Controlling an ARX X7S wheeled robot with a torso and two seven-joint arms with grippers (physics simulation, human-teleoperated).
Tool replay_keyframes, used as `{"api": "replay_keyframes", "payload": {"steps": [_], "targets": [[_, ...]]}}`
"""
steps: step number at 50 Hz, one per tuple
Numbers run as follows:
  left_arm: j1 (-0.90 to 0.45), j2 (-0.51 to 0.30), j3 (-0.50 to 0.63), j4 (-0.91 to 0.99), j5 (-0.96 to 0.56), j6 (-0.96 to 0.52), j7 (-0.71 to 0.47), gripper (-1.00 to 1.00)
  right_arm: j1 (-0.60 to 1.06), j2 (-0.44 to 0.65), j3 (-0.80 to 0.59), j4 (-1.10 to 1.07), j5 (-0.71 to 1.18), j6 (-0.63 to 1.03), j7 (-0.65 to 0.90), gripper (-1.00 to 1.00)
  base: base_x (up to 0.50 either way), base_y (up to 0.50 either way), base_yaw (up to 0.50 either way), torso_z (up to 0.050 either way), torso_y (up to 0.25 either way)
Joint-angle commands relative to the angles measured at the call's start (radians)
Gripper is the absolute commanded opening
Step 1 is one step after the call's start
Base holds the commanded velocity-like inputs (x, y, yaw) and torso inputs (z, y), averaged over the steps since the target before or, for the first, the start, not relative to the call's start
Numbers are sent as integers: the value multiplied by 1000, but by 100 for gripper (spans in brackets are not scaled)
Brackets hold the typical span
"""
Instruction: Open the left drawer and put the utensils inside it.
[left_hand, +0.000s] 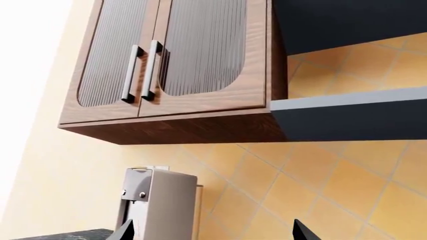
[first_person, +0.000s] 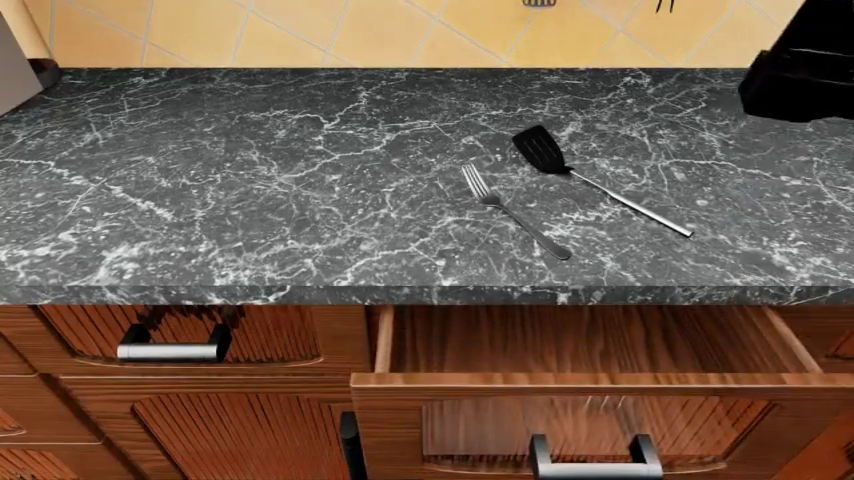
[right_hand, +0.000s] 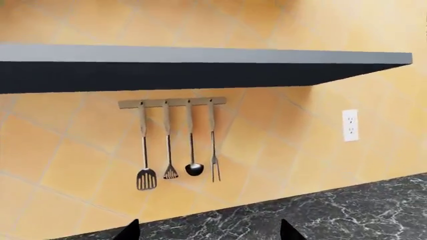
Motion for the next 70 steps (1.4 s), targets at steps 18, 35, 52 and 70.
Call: {"api": "replay_keyframes", "payload": {"steps": [18, 35, 52, 70], "targets": [[0, 27, -16, 0, -4, 0, 22, 100, 339, 28, -126, 82, 155, 137, 61, 100, 0, -64, 0, 0, 0], [0, 142, -102, 0, -44, 2, 133, 100, 331, 33, -125, 68, 143, 132, 34, 100, 97, -83, 0, 0, 0], [0, 334, -263, 0, -137, 13, 312, 100, 326, 42, -125, 66, 147, 122, 32, 100, 177, -88, 0, 0, 0], [0, 405, -330, 0, -184, 20, 377, 100, 321, 43, -129, 67, 154, 109, 36, 100, 176, -130, 0, 0, 1]]}}
